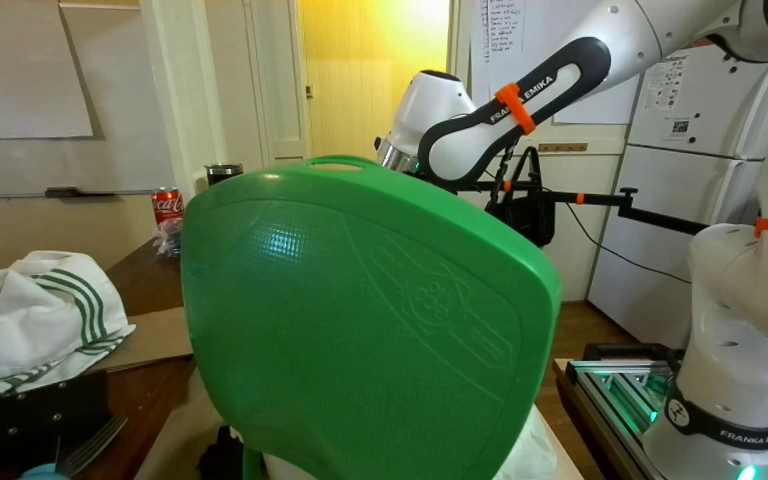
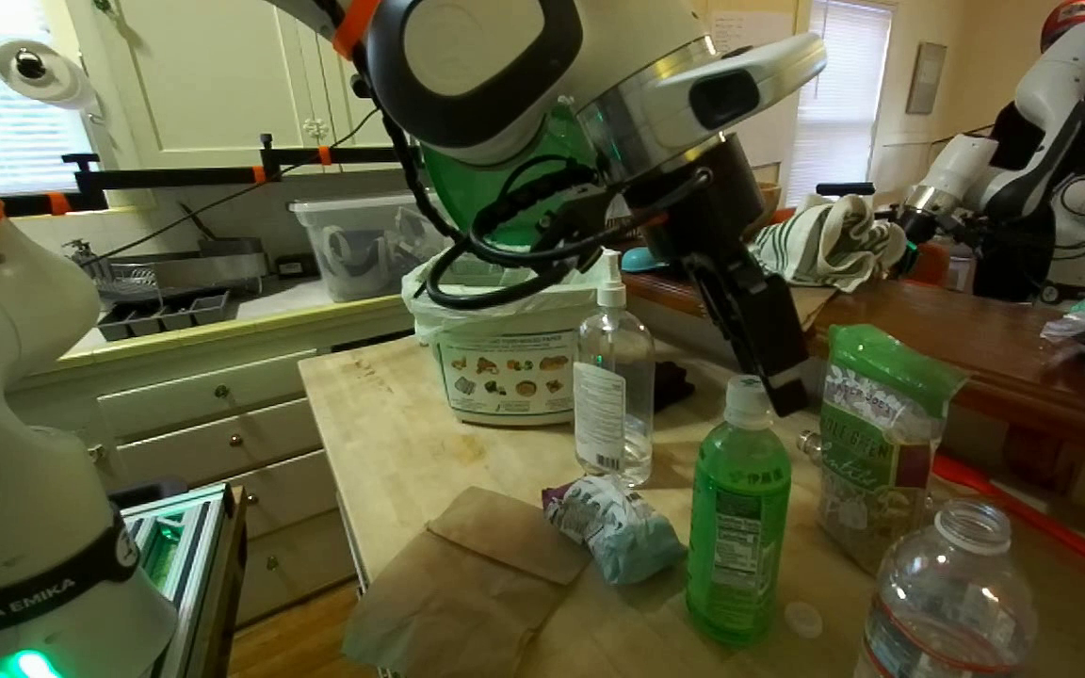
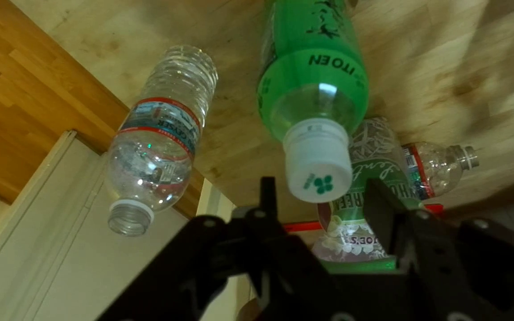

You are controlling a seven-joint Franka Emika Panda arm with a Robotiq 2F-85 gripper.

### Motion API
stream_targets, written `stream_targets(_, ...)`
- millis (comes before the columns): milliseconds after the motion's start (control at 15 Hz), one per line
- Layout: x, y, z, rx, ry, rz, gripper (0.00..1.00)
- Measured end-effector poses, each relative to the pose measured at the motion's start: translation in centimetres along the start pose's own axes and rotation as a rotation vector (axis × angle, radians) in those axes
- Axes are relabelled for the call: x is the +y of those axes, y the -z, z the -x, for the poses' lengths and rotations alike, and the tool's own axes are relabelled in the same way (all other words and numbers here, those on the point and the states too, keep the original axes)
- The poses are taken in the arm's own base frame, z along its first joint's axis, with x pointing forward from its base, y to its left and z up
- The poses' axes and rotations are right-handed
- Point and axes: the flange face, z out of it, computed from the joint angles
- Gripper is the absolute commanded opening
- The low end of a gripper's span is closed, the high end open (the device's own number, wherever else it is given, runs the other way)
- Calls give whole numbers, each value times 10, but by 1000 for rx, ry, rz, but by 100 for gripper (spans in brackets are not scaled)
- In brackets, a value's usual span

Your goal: Remove the white cap from the green bottle and put it on the table

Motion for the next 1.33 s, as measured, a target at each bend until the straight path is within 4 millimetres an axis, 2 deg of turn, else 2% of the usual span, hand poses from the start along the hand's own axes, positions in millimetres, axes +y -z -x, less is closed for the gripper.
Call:
stream_targets(67, 0, 0, 0, 0, 1, 0, 70)
stream_targets(133, -1, 0, 0, -1, 1, -1, 60)
stream_targets(333, -2, 0, 0, -1, 3, -1, 43)
stream_targets(467, -2, 0, 0, -1, 4, -2, 44)
stream_targets(533, -3, 0, 0, -1, 4, -2, 38)
stream_targets(867, -3, 0, 0, -1, 6, -3, 33)
stream_targets(933, -3, 0, 0, -1, 5, -3, 36)
stream_targets(1000, -3, 0, 0, 0, 5, -3, 59)
stream_targets(1067, -3, 0, 0, 0, 5, -3, 60)
stream_targets(1333, -2, 2, 0, 4, 3, -2, 90)
